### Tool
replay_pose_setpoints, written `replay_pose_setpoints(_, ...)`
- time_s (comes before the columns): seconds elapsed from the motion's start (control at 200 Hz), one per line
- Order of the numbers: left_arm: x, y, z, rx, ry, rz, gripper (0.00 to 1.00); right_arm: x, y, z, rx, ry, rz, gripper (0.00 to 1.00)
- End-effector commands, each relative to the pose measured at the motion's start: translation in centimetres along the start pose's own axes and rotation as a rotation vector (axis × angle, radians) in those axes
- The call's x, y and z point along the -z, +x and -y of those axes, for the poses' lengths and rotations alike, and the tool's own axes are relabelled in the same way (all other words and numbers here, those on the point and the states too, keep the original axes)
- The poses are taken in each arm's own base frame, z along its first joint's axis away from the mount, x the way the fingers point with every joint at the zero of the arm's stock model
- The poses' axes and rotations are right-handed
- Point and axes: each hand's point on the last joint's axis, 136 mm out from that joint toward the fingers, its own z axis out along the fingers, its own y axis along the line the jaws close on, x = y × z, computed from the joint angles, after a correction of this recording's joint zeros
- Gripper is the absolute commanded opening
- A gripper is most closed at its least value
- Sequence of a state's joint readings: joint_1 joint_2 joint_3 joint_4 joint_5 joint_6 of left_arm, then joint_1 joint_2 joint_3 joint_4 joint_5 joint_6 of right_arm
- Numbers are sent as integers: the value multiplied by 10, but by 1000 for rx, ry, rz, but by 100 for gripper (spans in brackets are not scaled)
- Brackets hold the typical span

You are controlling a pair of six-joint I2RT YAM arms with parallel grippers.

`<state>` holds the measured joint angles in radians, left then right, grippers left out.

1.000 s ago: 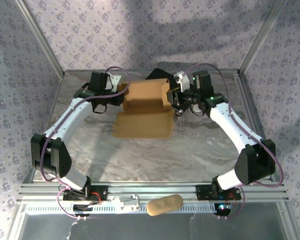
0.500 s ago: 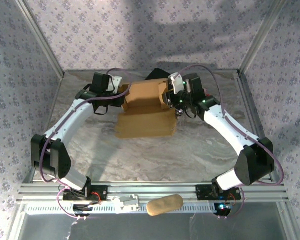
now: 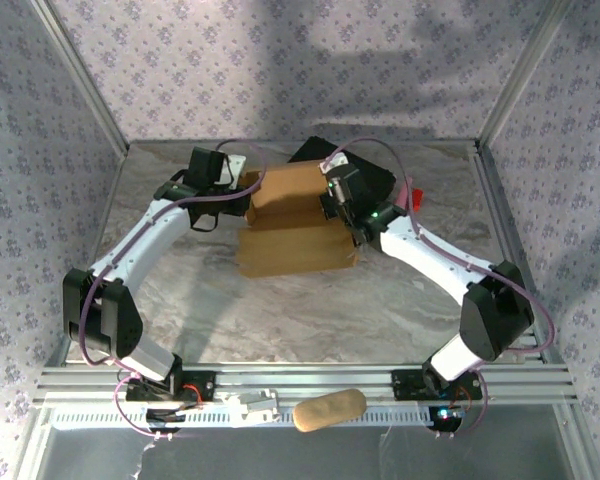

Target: Fold the paper box

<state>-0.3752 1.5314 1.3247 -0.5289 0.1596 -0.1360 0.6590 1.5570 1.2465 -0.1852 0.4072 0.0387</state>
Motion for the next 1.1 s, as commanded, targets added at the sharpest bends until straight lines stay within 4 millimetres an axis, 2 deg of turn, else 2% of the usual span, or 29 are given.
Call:
replay_pose_setpoints(0.0,22,-14,34,-37,115,63,0,4,-15,-5,-8,27,59,0)
replay_pose_setpoints(0.09,22,-13,34,-37,115,61,0,4,-16,-4,-12,21,64,0)
replay_pose_setpoints(0.175,22,-13,33,-35,113,60,0,3,-17,-3,-11,22,63,17)
replay_pose_setpoints(0.32,23,-14,33,-32,112,64,0,0,-16,2,-7,36,51,33)
replay_pose_setpoints(0.41,23,-13,34,-31,113,60,0,-2,-15,4,-15,28,45,33)
replay_pose_setpoints(0.54,24,-15,34,-30,111,64,0,-2,-12,6,-37,-5,49,24)
replay_pose_setpoints(0.665,23,-15,33,-21,106,63,0,-3,-5,6,-40,-15,33,36)
replay_pose_setpoints(0.725,23,-15,31,-12,100,62,0,-3,0,6,-45,-18,31,39)
replay_pose_setpoints(0.755,24,-16,31,-8,96,65,0,-1,-4,6,-54,-23,45,39)
replay_pose_setpoints(0.775,24,-16,31,-4,91,65,0,-4,11,5,-48,-28,19,40)
replay_pose_setpoints(0.82,24,-16,29,5,82,65,0,-3,15,5,-59,-46,22,40)
replay_pose_setpoints(0.85,24,-17,28,8,77,64,0,-2,19,6,-70,-59,21,37)
replay_pose_setpoints(0.914,25,-17,27,14,69,62,0,2,23,8,-93,-98,33,23)
replay_pose_setpoints(0.959,25,-18,26,18,67,62,0,5,26,8,-106,-125,41,21)
replay_pose_setpoints(1.094,24,-19,26,30,66,61,0,8,36,7,-115,-175,17,38)
